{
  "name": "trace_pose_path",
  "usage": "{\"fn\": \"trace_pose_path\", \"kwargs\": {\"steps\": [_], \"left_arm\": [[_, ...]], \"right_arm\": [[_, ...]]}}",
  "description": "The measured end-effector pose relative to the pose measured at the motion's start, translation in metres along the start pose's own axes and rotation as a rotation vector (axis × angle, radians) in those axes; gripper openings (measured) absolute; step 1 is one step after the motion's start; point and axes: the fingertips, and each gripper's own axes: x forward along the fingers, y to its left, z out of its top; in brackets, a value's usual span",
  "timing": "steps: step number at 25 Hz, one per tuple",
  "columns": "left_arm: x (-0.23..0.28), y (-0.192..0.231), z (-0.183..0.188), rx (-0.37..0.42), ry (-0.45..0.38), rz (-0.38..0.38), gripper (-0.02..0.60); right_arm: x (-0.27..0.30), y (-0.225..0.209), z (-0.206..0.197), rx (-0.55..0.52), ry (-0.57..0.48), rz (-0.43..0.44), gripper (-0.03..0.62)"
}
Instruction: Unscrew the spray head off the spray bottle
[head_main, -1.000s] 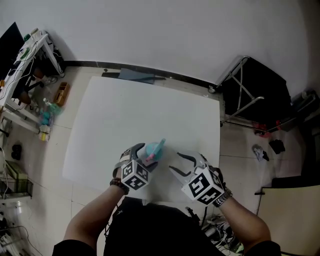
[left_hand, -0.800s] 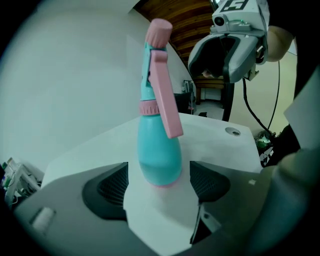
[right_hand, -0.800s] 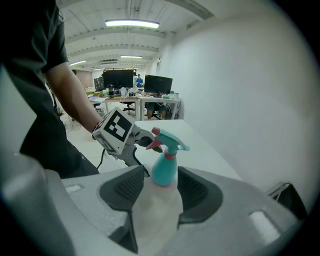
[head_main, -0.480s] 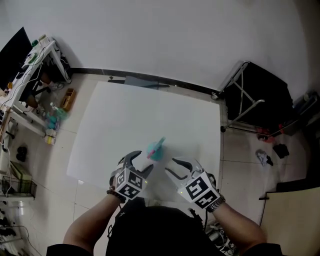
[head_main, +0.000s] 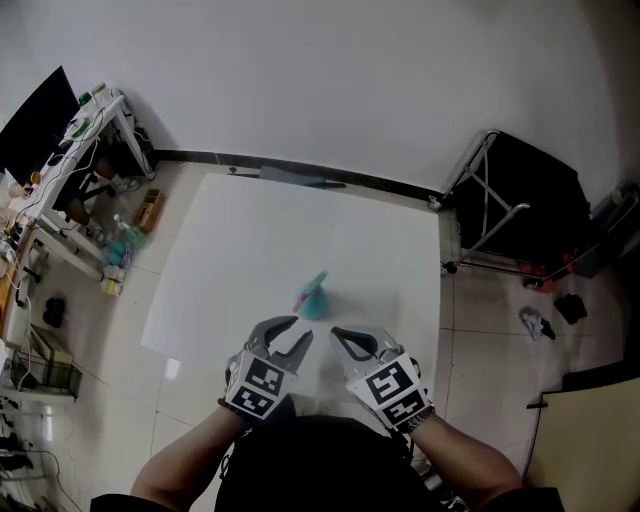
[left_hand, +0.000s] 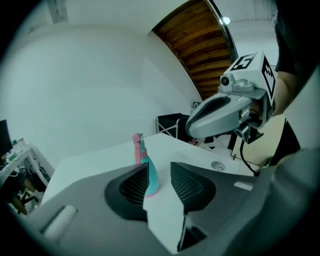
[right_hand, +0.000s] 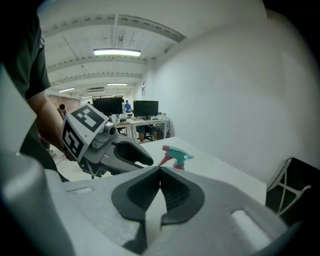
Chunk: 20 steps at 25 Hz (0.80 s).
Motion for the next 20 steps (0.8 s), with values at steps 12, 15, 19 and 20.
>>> {"fn": "trace_pose_path", "kwargs": {"steps": [12,15,19,20], "left_arm": [[-0.024,-0.016,0.029,-0.121,-0.065,0.002,0.017],[-0.029,-0.016,0.035,-0.146,-0.077,0.003,0.017],[-0.032,-0.018,0.039,-0.172,-0.085,0.002,0.017],[-0.032,-0.019,0.039,-0.180,-0.085,-0.001,0.017]], "right_arm": [[-0.006,0.009,0.002,0.104,-0.082,-0.005,-0.008],[-0.008,0.010,0.003,0.120,-0.102,-0.006,-0.008],[-0.010,0.012,0.004,0.131,-0.112,-0.001,-0.008],[-0.010,0.013,0.004,0.133,-0.114,0.000,-0.008]]}}
